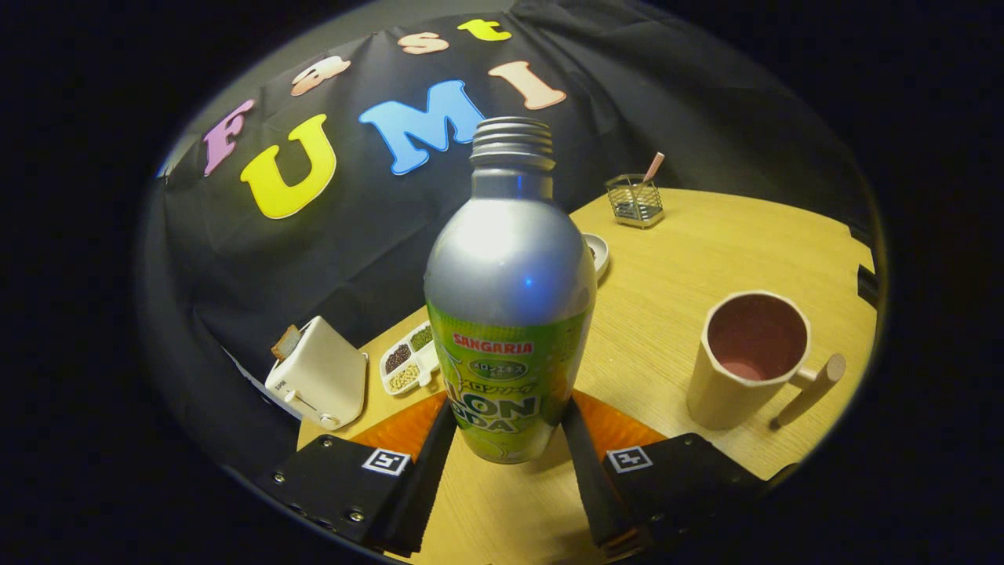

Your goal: Take the bottle from table, then pour the juice into the cup, finally place the bottle on the coaster

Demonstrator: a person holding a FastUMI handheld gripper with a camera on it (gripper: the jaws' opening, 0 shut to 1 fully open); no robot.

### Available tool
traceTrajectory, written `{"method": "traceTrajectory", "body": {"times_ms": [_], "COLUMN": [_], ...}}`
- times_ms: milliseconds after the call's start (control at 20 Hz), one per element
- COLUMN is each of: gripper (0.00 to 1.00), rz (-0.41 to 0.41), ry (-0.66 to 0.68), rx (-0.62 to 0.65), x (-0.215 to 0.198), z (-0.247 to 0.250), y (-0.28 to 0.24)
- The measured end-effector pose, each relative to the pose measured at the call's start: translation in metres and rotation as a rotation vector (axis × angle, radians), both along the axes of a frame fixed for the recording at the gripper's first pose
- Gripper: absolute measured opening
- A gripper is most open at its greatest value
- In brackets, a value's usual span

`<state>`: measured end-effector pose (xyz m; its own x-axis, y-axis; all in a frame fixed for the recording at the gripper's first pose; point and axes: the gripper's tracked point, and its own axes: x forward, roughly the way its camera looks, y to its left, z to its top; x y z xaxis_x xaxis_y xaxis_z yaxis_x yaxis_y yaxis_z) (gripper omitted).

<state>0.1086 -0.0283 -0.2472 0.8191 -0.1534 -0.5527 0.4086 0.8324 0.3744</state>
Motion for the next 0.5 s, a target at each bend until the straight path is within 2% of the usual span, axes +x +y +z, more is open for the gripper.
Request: {"method": "traceTrajectory", "body": {"times_ms": [500], "gripper": [0.76], "rz": [0.048], "ry": [0.022], "rx": [-0.237], "x": [0.050], "z": [-0.011], "y": [-0.023]}}
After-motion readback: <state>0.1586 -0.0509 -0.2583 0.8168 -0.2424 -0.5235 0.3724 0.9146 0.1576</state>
